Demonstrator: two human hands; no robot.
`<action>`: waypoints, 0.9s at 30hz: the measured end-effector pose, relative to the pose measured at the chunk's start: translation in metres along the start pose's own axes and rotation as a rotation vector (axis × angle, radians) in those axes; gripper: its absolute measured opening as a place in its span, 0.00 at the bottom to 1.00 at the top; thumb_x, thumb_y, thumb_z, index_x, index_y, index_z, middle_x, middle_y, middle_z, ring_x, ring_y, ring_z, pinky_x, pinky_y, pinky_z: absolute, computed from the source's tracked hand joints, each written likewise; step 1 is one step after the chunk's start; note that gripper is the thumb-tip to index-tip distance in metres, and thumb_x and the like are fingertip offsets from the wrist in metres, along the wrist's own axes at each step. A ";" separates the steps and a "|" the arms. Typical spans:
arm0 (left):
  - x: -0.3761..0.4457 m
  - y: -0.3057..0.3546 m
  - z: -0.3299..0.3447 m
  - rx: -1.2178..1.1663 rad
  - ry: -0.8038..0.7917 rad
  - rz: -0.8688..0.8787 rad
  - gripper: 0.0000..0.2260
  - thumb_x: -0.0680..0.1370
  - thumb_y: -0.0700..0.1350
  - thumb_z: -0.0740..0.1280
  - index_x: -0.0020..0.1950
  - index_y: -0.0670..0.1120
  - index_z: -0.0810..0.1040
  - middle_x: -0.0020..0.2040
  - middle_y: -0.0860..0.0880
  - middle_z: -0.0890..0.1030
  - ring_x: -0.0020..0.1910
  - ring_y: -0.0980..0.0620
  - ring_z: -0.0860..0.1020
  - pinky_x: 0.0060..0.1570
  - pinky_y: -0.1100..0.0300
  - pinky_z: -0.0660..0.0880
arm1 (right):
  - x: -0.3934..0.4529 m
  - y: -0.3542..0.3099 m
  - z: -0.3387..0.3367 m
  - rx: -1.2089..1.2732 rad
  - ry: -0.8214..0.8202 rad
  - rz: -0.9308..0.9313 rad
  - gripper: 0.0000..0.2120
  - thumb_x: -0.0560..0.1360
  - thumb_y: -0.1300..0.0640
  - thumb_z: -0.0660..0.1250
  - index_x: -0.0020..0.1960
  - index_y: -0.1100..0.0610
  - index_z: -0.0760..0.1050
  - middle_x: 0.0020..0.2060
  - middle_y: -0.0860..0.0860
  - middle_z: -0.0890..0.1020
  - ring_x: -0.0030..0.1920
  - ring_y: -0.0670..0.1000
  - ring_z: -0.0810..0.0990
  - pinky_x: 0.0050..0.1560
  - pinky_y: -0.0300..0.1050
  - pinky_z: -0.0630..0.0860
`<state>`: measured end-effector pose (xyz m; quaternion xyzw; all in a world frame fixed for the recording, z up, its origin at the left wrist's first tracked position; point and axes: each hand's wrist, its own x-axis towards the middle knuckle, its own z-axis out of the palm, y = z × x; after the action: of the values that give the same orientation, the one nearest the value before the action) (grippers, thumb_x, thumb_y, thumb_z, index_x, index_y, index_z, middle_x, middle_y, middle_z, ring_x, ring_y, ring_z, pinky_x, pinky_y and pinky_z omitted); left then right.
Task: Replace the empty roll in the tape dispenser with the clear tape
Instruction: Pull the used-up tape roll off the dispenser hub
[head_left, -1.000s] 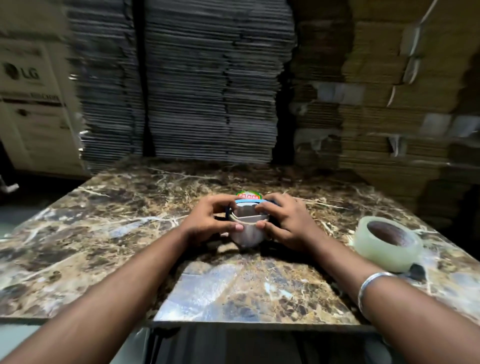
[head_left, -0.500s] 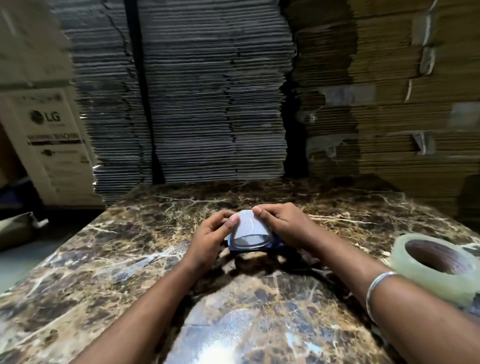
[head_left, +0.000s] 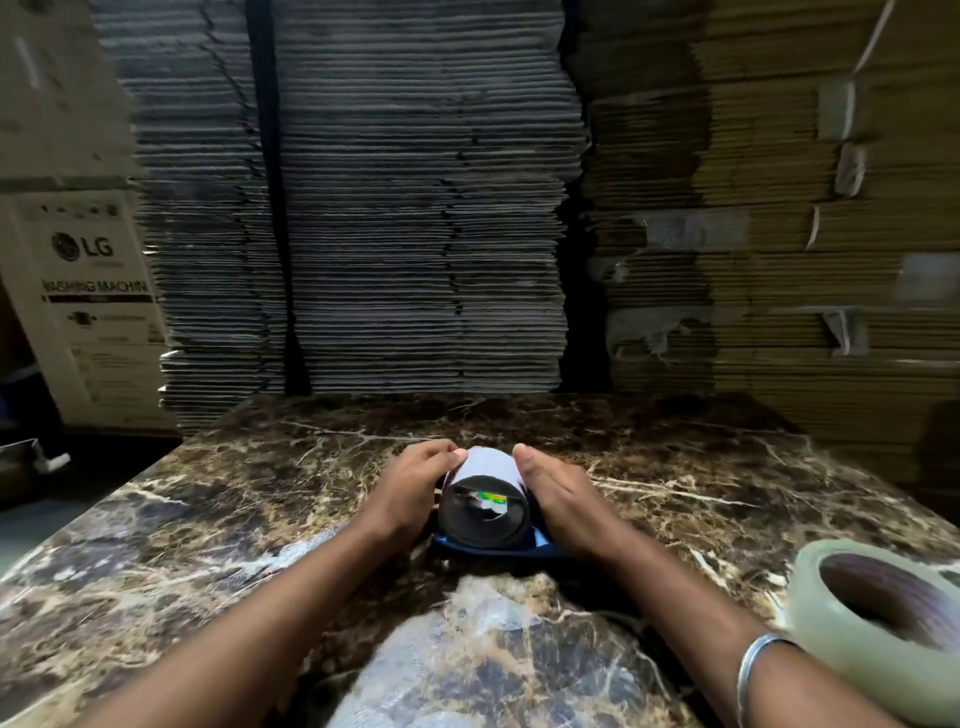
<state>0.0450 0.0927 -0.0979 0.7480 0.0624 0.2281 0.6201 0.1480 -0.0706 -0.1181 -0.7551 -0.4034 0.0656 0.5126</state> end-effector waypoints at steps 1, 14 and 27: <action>0.002 -0.002 0.001 0.004 0.005 0.017 0.13 0.77 0.45 0.64 0.31 0.47 0.75 0.28 0.52 0.74 0.31 0.52 0.72 0.31 0.62 0.69 | -0.001 0.001 0.000 0.016 0.004 -0.007 0.34 0.73 0.27 0.52 0.47 0.57 0.76 0.42 0.52 0.84 0.44 0.49 0.81 0.53 0.59 0.78; -0.012 -0.014 -0.022 -0.144 -0.200 0.060 0.25 0.59 0.45 0.76 0.55 0.40 0.79 0.46 0.47 0.86 0.45 0.51 0.83 0.41 0.61 0.79 | -0.009 -0.012 -0.009 -0.019 -0.043 -0.031 0.24 0.68 0.33 0.66 0.57 0.45 0.79 0.48 0.48 0.84 0.49 0.47 0.83 0.46 0.45 0.80; -0.010 -0.011 -0.023 -0.231 -0.215 -0.063 0.23 0.57 0.44 0.75 0.51 0.41 0.82 0.43 0.44 0.85 0.42 0.48 0.84 0.39 0.57 0.79 | -0.016 -0.023 -0.008 0.079 -0.029 0.003 0.14 0.76 0.49 0.69 0.61 0.47 0.79 0.50 0.60 0.82 0.51 0.60 0.84 0.51 0.54 0.84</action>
<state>0.0290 0.1122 -0.1078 0.6896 -0.0074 0.1327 0.7119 0.1286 -0.0833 -0.1002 -0.7339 -0.4068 0.0929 0.5360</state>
